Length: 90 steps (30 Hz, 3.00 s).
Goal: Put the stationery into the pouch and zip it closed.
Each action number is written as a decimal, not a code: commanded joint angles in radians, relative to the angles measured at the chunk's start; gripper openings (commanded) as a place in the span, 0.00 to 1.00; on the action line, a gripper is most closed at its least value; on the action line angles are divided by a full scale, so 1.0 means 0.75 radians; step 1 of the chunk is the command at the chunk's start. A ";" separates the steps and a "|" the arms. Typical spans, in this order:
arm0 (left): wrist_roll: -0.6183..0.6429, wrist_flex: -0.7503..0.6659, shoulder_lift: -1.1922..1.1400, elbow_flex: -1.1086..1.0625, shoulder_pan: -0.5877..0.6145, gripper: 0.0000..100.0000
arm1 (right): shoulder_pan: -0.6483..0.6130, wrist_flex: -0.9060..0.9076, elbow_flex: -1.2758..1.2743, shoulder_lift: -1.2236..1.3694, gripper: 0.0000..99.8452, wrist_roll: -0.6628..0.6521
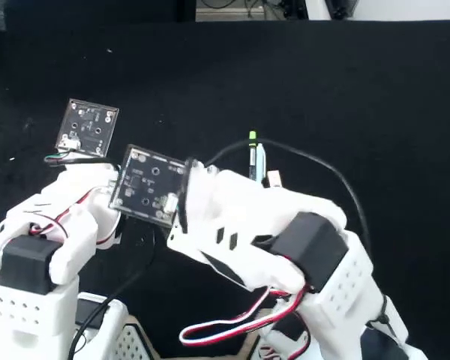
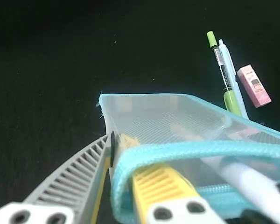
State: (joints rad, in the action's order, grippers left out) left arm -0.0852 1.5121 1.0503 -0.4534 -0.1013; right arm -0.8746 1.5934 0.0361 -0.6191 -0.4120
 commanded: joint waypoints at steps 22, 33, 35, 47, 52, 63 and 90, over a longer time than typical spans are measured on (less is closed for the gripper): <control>-0.008 -0.023 0.000 -0.150 0.044 0.03 | -0.016 -0.865 -0.979 -0.435 0.02 0.149; -0.008 -0.023 0.000 -0.150 0.044 0.03 | -0.016 -0.342 -0.332 -0.400 0.21 0.149; -0.008 -0.023 0.000 -0.150 0.044 0.03 | 0.000 -0.266 -0.202 -0.400 0.20 0.149; -0.008 -0.023 0.000 -0.152 0.044 0.03 | 0.739 -0.039 -0.097 -0.220 0.14 0.231; -0.008 -0.023 0.000 -0.152 0.044 0.03 | 0.919 -0.166 -0.324 0.007 0.14 0.421; -0.008 -0.020 0.000 -0.152 0.044 0.03 | 0.949 -0.694 -0.527 0.465 0.13 0.473; -0.010 -0.025 0.000 -0.191 0.036 0.03 | 1.002 -1.000 0.003 1.503 0.13 0.559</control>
State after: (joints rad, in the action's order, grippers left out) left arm -0.0867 1.5014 1.0564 -0.5869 -0.0706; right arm -0.1350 0.8600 -0.0345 0.5056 0.0038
